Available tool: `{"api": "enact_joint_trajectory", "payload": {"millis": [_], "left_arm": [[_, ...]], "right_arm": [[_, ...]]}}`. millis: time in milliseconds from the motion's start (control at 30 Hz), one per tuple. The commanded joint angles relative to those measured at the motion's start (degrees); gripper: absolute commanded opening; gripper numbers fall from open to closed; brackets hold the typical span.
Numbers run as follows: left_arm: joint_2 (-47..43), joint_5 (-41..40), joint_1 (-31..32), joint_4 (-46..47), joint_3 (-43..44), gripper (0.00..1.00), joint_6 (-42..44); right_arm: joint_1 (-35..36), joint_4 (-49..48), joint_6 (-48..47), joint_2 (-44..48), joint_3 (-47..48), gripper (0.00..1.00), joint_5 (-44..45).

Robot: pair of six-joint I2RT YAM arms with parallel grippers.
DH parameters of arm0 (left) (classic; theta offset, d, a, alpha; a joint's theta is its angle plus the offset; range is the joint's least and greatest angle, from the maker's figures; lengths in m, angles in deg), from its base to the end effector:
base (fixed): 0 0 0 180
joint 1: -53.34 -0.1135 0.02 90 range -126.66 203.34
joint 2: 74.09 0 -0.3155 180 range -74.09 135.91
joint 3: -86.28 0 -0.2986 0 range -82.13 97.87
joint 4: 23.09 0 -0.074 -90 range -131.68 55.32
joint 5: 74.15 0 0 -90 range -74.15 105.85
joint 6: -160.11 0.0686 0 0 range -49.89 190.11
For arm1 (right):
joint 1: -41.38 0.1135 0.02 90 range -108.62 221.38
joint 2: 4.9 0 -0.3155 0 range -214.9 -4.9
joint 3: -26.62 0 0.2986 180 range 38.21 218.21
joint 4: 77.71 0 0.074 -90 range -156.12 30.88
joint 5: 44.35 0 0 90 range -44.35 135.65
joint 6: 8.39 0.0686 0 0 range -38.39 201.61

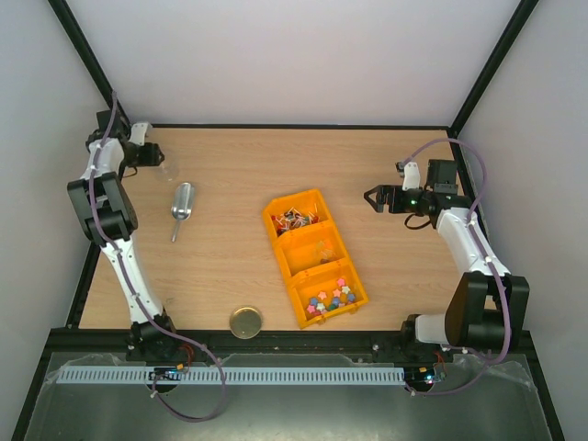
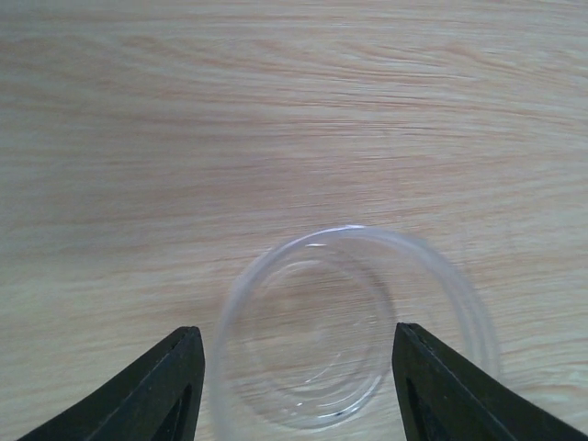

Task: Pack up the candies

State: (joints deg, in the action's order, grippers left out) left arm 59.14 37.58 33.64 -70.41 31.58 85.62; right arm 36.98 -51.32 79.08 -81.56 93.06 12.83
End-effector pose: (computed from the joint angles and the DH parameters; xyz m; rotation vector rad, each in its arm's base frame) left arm 0.5832 0.1818 0.1890 0.0574 2.4504 -0.2161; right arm 0.3486 0.0105 0.2890 -0.2798 2.1283 0.5597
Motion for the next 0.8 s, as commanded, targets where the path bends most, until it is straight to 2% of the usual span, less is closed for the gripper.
{"api": "enact_joint_trajectory", "payload": {"millis": [0,300,767], "left_arm": [[0.17,4.45,2.03,-0.84,0.07,0.56,1.96],[-1.04,7.44,5.04,-2.82,-2.60,0.48,4.84],[-11.78,8.06,16.67,2.00,-20.65,0.44,7.48]], "right_arm": [[-0.08,2.67,-0.70,-0.55,1.42,0.99,-0.84],[-0.08,3.01,-1.21,0.06,1.15,0.99,-0.73],[-0.08,2.53,-0.83,0.70,0.12,0.99,-1.83]]}}
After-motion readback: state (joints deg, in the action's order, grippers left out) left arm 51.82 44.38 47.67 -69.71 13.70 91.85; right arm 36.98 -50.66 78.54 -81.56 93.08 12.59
